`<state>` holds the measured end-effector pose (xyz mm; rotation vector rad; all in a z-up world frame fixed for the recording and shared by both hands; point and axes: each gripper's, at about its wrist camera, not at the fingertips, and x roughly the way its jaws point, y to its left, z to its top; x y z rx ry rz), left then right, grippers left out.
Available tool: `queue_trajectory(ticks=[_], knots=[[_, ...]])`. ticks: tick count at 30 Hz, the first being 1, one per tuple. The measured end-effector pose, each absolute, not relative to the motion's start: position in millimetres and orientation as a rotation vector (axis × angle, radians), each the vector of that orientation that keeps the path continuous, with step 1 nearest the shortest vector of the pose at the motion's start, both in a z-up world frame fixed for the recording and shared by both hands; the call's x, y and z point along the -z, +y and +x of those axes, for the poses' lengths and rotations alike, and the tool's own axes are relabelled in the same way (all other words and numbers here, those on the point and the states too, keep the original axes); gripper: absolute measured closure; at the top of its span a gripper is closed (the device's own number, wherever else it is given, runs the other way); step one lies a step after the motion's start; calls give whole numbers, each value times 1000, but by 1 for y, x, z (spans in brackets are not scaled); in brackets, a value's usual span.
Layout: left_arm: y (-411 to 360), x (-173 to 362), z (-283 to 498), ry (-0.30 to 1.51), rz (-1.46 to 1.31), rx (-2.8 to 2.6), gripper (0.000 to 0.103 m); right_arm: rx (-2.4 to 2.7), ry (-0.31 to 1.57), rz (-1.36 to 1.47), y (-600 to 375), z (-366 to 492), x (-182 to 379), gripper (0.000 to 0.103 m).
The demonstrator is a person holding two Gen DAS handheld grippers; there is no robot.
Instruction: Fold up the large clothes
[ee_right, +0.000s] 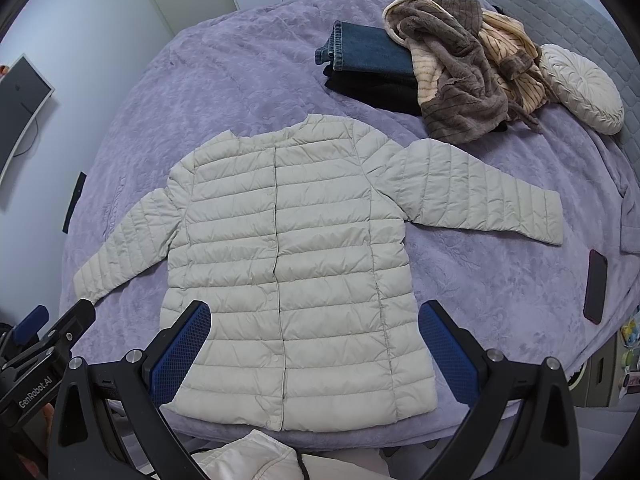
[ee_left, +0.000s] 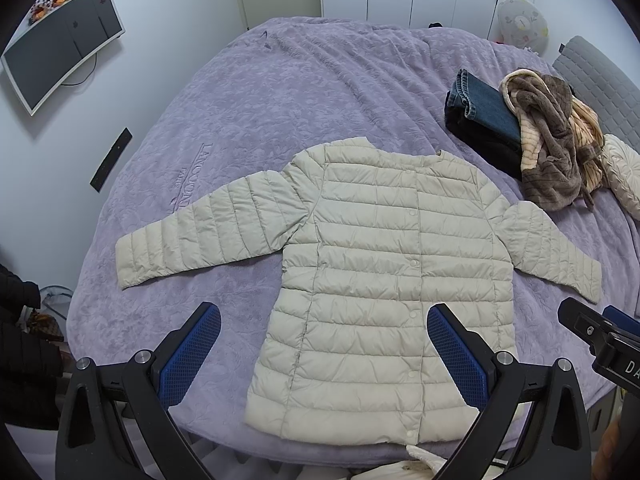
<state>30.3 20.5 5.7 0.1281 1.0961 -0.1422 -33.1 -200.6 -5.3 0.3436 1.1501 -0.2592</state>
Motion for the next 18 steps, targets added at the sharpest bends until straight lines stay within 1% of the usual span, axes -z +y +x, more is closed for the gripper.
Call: queue_trajectory(ticks=[18], knots=[[20,-6,31,1097,127,142,0,259,1155,346,-202,-31,4,0]])
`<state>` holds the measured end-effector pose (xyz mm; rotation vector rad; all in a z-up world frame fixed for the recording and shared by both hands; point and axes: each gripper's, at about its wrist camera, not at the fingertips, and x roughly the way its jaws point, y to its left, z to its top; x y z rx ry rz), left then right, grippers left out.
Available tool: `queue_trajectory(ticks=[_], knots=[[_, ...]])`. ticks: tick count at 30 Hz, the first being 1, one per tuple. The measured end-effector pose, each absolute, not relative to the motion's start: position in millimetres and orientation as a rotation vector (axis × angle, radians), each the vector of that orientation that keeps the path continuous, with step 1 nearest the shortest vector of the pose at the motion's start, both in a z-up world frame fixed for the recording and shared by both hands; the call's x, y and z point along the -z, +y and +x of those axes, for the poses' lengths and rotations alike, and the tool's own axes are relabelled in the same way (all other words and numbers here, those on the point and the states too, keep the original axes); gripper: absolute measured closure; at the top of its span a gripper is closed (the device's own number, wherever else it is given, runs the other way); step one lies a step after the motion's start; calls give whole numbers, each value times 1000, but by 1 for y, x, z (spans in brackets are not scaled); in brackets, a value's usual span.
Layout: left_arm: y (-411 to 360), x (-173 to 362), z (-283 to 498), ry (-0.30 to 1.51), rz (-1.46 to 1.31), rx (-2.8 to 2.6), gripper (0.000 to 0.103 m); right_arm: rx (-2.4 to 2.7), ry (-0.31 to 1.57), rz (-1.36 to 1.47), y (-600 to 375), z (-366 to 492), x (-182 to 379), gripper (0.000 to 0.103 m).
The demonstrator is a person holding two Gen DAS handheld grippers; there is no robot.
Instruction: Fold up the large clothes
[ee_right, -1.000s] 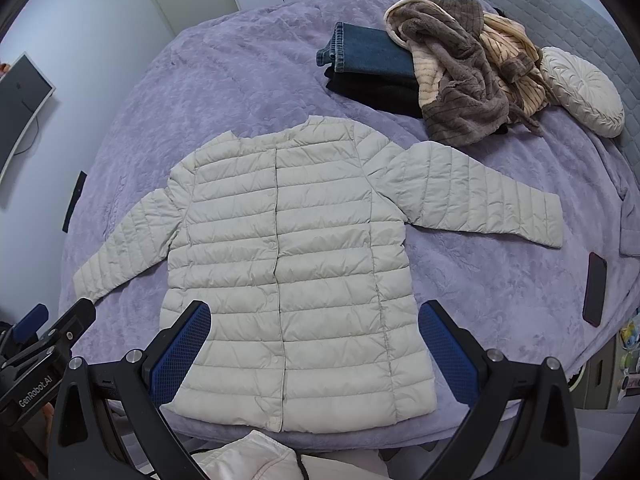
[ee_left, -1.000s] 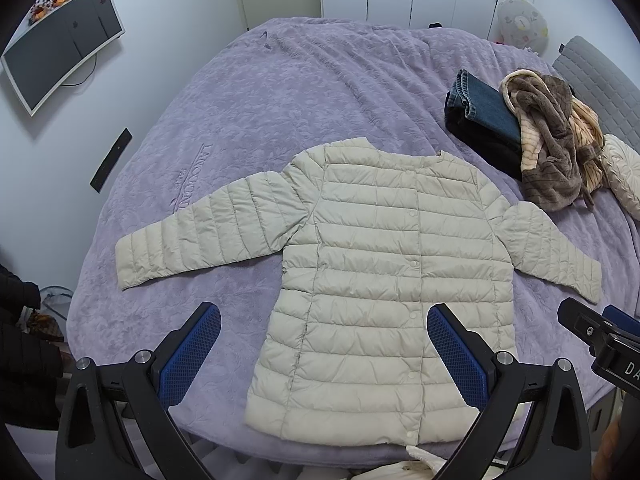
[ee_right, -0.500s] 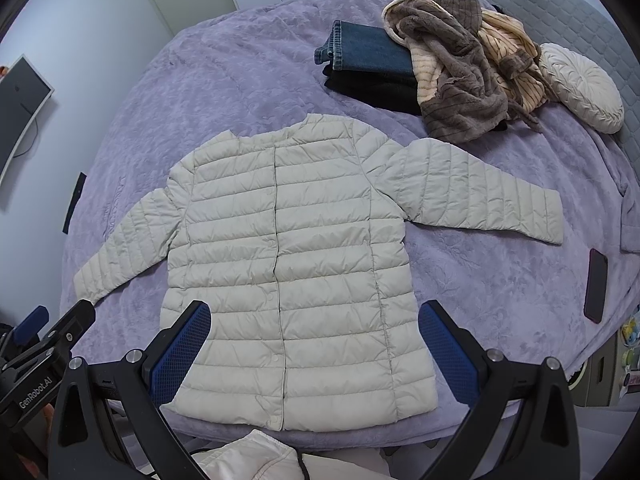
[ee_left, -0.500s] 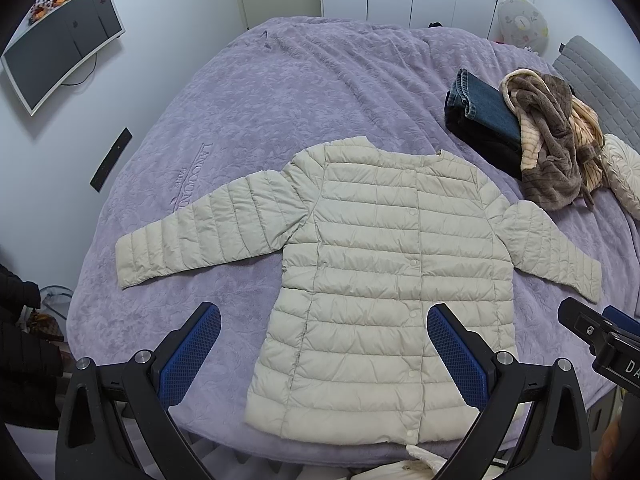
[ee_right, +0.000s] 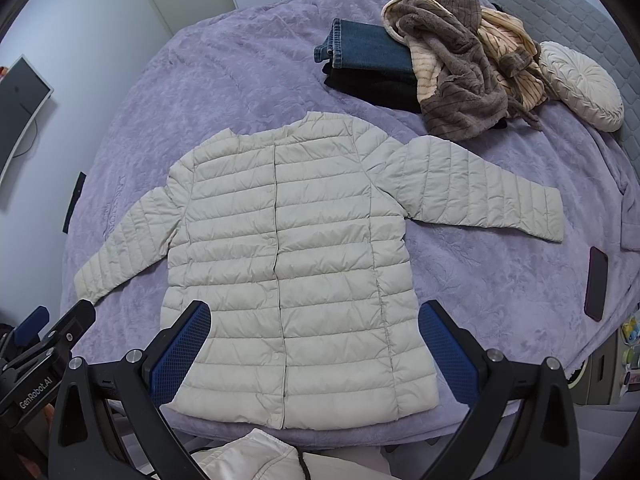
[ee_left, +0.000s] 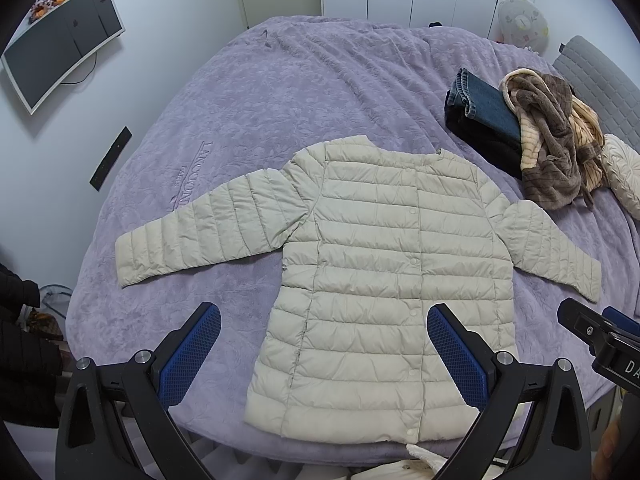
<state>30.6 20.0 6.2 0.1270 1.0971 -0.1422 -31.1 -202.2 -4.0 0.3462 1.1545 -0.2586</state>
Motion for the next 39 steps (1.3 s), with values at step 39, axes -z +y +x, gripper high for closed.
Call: queue_trajectory(ticks=[39], knots=[[25,2,18,1115,109,146,0,261,1173,347,-195,-33,7,0]])
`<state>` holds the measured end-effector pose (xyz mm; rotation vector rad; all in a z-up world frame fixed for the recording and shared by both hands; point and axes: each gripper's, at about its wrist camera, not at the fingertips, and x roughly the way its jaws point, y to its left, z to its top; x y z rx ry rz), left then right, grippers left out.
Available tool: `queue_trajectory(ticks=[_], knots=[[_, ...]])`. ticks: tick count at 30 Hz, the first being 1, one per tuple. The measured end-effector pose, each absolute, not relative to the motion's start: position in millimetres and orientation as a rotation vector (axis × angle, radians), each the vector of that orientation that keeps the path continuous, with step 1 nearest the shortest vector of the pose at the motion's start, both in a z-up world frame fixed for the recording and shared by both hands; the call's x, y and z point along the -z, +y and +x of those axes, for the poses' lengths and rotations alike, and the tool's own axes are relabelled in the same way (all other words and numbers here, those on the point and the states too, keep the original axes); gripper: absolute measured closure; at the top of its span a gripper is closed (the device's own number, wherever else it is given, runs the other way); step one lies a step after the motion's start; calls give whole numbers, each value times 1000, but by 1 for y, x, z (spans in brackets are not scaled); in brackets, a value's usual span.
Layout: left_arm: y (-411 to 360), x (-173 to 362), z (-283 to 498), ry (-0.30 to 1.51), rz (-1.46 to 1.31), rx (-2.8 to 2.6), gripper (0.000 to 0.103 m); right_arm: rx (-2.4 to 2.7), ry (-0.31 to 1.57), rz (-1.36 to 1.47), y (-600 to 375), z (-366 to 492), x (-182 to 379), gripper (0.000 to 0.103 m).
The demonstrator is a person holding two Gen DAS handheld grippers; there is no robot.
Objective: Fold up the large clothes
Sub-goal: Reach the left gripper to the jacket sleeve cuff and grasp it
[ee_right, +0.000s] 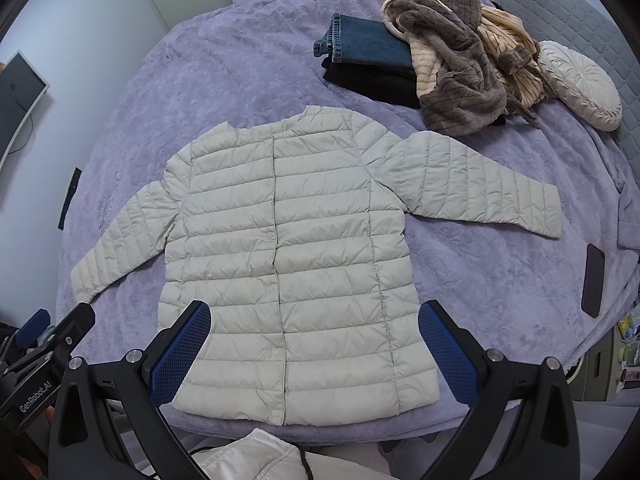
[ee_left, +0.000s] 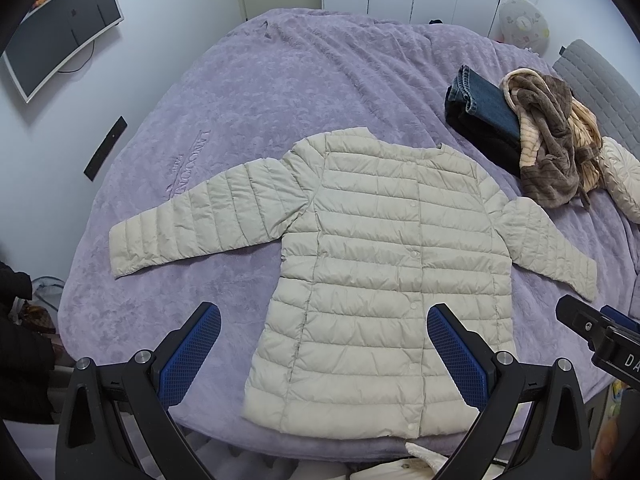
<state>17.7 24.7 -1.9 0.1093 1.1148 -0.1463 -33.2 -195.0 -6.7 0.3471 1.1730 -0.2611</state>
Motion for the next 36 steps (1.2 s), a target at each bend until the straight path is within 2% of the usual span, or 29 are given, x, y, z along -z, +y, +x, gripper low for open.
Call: queue_trajectory(ticks=[6,14,21,36], knots=[[47,11,25,1155,75,121,0,237,1194,367,-188,-35,15,0],[99,35,42,1180,19,56,0,176,1253,332,-156,4,27,0],[144,64,61,1200,-52,30,0,77,1308,299,-121,22,56,0],[254,169,128,1192,-351,-48,0,-78,1408,220,-33,97,130,0]])
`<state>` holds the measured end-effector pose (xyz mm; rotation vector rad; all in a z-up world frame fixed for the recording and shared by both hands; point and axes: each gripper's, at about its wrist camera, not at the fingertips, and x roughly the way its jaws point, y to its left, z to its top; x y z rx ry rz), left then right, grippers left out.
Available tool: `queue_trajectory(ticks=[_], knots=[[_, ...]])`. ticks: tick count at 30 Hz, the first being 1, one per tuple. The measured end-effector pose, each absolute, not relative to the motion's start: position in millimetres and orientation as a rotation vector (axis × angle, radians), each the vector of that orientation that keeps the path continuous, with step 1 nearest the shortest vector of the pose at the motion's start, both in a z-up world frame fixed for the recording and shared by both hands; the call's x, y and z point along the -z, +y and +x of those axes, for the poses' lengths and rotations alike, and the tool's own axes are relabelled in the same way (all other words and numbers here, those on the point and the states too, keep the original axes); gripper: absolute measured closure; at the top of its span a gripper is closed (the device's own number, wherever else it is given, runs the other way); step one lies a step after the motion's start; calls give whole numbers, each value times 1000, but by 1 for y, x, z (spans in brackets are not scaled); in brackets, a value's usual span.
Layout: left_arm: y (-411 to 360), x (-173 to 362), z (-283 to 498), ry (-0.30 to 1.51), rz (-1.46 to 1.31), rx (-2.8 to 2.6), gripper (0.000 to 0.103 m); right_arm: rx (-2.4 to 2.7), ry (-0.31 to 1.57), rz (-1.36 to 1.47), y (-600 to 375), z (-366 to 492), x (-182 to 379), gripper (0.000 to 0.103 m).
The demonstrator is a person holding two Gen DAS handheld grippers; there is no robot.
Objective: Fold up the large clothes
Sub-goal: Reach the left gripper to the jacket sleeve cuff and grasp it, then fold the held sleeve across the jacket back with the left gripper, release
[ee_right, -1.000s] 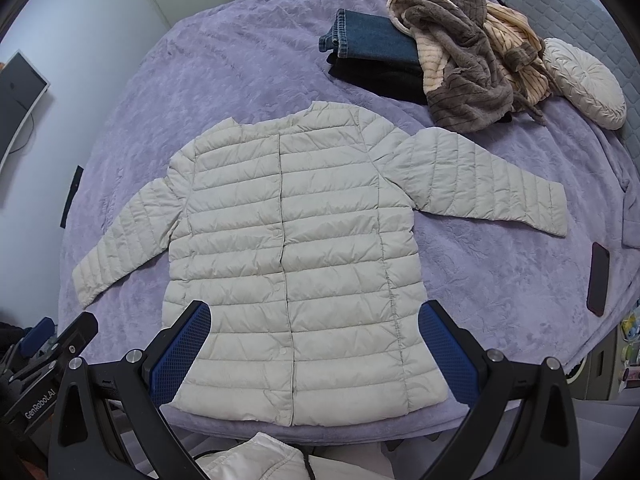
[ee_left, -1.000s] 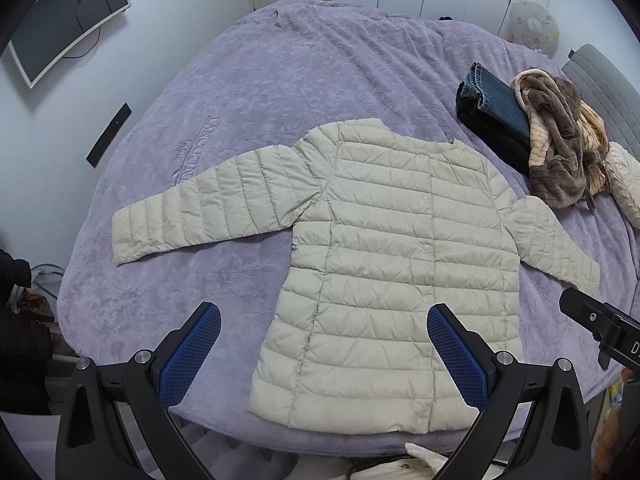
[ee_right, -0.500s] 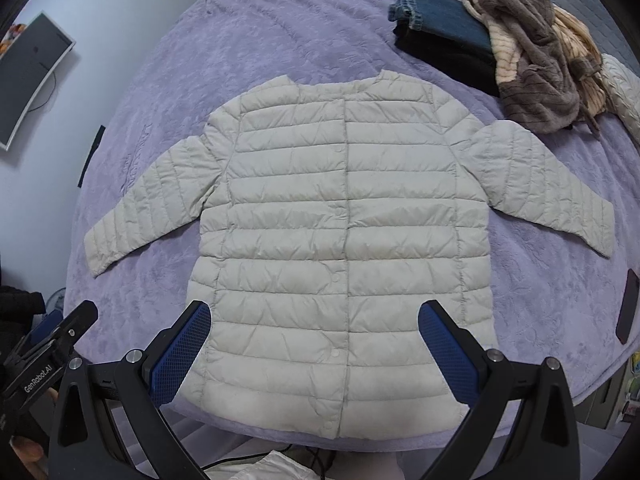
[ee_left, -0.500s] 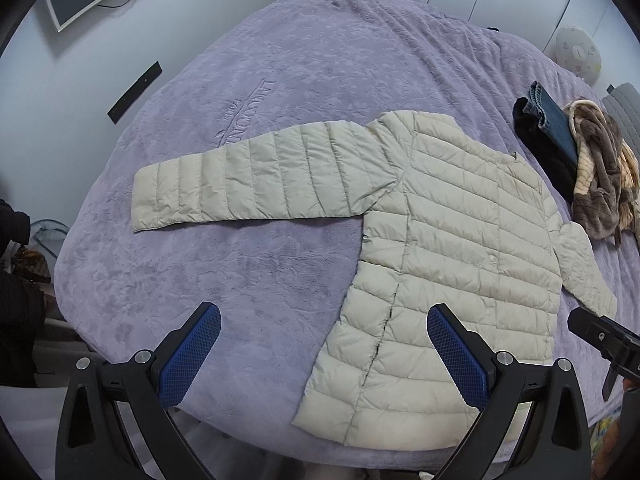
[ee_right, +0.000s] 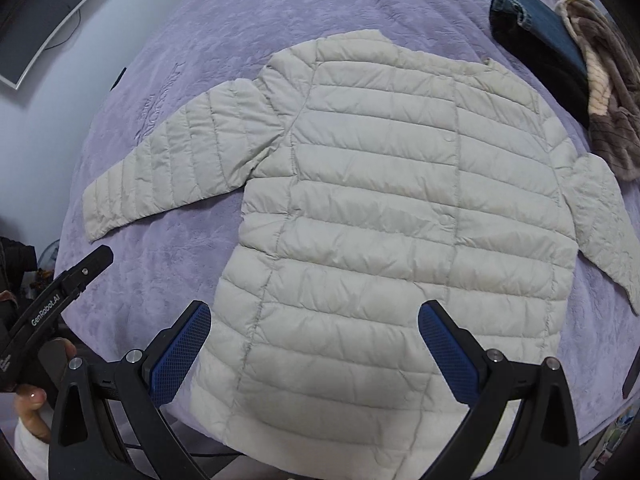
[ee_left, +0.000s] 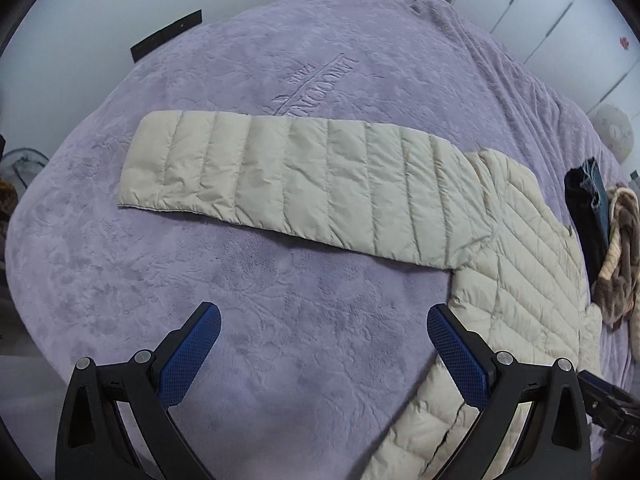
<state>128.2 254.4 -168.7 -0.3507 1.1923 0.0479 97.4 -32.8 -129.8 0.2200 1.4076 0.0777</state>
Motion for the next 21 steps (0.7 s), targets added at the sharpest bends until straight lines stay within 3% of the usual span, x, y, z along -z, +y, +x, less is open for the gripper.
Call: queue_trajectory(ticks=[9,10,14,16,21], knots=[[307,228,166,1164,-601,-46,0,-158,1330,275,1,165,168,1],[309,232,169,1161,-617,-45,0,-165,1326,291,2,171,173,9],[314,248,177,1149,-663,-36,0,-185,1335,323,4,198,200,68],[315,253,180,1142,-673,-35,0,-202,1320,333,5,209,210,79],[322,269,184,1123,-720,-57,0,-247,1293,319,11,229,233,81]])
